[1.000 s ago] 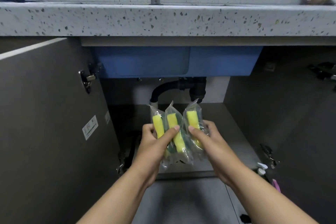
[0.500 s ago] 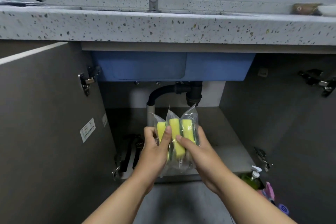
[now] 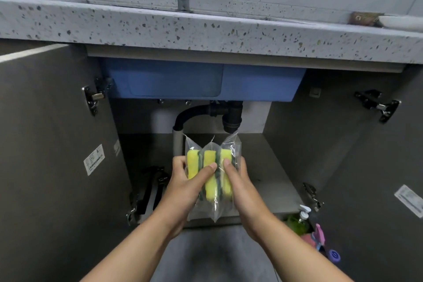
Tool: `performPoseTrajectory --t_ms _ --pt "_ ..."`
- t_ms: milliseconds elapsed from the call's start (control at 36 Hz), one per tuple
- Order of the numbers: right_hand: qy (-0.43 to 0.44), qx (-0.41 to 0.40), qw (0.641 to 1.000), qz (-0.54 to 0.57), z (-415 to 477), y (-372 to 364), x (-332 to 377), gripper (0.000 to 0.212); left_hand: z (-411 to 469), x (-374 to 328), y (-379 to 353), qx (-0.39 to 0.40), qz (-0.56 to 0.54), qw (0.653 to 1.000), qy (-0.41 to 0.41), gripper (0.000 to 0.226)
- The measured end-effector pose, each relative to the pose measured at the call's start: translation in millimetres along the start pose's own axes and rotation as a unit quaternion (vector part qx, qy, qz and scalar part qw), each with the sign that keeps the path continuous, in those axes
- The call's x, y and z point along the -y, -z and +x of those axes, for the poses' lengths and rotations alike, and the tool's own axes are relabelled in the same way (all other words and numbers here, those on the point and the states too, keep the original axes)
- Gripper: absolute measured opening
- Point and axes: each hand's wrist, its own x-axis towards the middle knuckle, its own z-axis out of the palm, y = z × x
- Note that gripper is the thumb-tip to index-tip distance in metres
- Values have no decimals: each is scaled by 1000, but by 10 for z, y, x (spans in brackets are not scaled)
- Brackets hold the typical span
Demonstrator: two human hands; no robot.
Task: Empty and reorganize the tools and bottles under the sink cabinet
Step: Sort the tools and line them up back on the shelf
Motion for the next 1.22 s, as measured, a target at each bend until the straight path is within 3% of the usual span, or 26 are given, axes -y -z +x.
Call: performPoseTrajectory --t_ms 167,278,333,444,528,583,639,694,833,972,1056,1222 --pt "-9 26 1000 9 -38 -55 -46 71 -43 41 -32 -1 22 1000 -6 65" --pt "-25 4 1000 9 -58 -74 -7 76 -44 25 -74 -65 198 977 -51 47" --pt "-49 -7 999 8 -33 -46 12 71 -40 6 -72 -74 232 969 -45 36" --pt "-49 -26 998 23 43 15 16 43 -39 -4 -68 -42 155 987 1 18" --pt "-15 -31 999 -26 91 58 8 50 -56 24 -87 -3 96 994 46 23" --pt "-10 -32 999 -41 95 82 12 56 -76 16 -110 43 18 996 81 42" --pt "1 -29 998 -61 76 104 7 71 -75 14 -123 80 -33 993 80 60" --pt "14 -15 996 -87 52 101 10 84 -68 18 -132 103 -40 992 63 62" --pt "-8 46 995 -88 56 130 -22 52 -75 34 -133 114 -86 987 75 40" --pt "-55 86 994 -25 151 324 19 60 -16 55 -112 135 -138 974 120 45" --pt "-79 65 994 -29 227 482 15 58 83 119 -238 151 -148 967 145 48" --pt "-91 -52 994 -25 417 1070 -154 39 412 529 -766 197 -157 945 209 47"
